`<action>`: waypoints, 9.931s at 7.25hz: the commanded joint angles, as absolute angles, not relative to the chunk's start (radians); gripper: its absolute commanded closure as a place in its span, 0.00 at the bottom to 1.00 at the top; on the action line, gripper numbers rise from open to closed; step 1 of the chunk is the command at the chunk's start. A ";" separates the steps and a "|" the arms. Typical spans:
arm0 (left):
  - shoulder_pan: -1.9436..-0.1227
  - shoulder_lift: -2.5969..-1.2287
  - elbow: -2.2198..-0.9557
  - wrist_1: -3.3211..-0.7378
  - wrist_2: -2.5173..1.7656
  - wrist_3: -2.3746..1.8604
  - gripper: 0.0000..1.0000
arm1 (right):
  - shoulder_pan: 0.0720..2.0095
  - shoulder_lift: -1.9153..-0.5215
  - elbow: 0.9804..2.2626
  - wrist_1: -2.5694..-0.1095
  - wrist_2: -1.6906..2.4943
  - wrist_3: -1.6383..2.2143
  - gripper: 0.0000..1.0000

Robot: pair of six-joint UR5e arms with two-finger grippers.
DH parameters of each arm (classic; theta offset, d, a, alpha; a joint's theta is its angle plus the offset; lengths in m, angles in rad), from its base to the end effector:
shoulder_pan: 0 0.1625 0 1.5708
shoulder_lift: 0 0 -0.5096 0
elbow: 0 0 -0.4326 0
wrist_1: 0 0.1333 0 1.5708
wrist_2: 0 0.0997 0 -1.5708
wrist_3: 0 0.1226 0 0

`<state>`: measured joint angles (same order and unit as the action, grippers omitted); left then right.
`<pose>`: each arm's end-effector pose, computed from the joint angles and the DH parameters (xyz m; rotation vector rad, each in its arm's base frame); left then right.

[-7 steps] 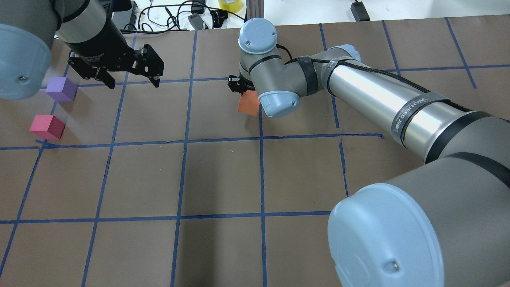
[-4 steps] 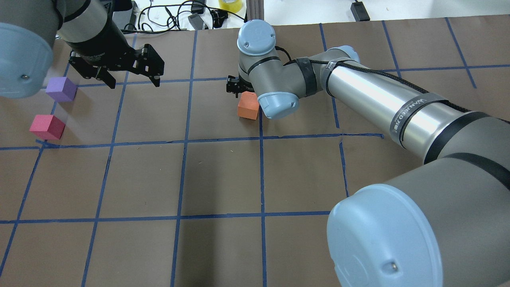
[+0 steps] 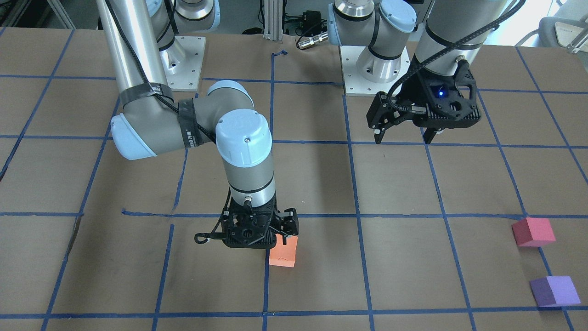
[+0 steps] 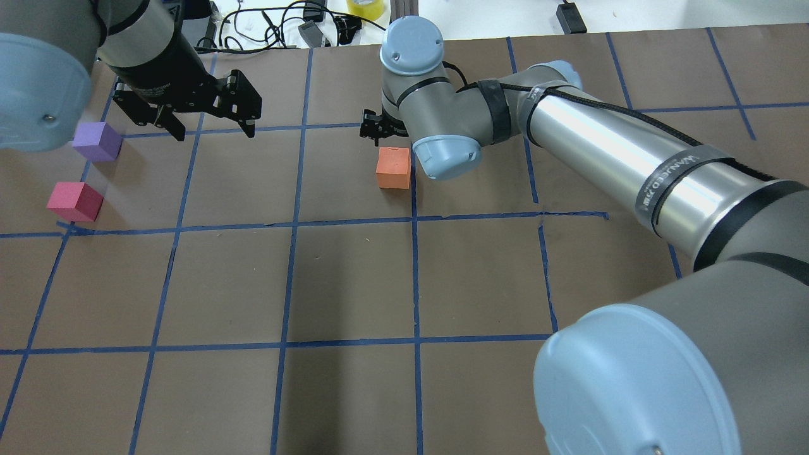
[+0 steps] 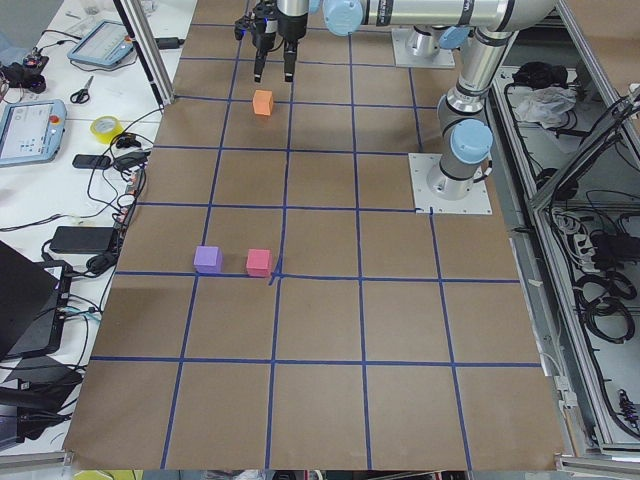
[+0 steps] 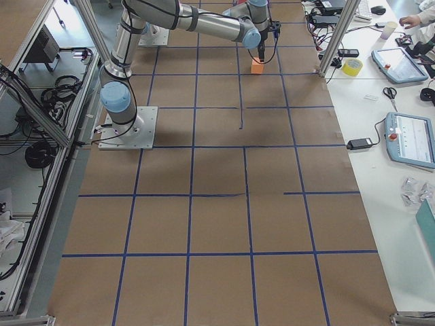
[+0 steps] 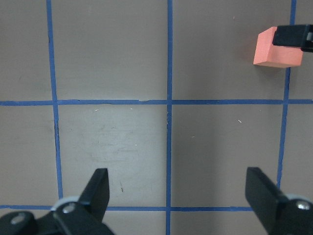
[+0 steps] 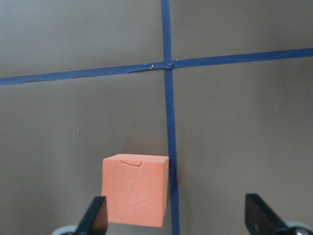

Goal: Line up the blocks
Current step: 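Open the right gripper to release the orange cube and lift away, then reach the left gripper to the orange cube while the right arm withdraws, then grasp the orange cube with the left gripper and carry it toward the purple cube, then lower the orange cube between the purple and pink cubes with the left gripper, then open the left gripper to release the orange cube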

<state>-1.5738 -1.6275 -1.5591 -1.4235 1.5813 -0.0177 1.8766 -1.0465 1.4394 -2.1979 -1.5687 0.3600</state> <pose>-0.1337 -0.5723 0.5400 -0.0238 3.1280 -0.1603 0.3622 -0.7038 0.3419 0.0821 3.0435 -0.3375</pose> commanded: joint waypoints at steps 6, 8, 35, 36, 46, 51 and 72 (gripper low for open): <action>-1.758 -2.049 -1.508 -0.969 1.572 -0.106 0.00 | 1.635 -1.429 1.463 -1.631 -1.583 -0.041 0.00; -1.790 -2.140 -1.503 -0.881 1.525 -0.121 0.00 | 1.614 -1.483 1.523 -1.628 -1.586 -0.080 0.00; -0.957 -2.202 -1.291 -1.061 1.491 0.529 1.00 | 1.612 -1.525 1.539 -1.631 -1.681 -0.219 0.00; -0.954 -2.227 -1.261 -1.140 1.480 0.517 1.00 | 1.612 -1.526 1.539 -1.628 -1.684 -0.219 0.00; -0.954 -2.302 -1.276 -1.134 1.519 0.499 1.00 | 1.611 -1.526 1.543 -1.628 -1.686 -0.221 0.00; -0.954 -2.316 -1.313 -1.037 1.519 0.557 1.00 | 1.611 -1.526 1.546 -1.629 -1.687 -0.219 0.00; -0.945 -2.061 -1.330 -1.261 1.583 0.635 0.00 | 1.611 -1.526 1.552 -1.629 -1.706 -0.219 0.00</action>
<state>-0.9454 -2.1558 -1.3380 -1.1461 1.5817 0.6344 1.6107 -1.5277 1.5522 -1.6287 -1.7061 -0.2206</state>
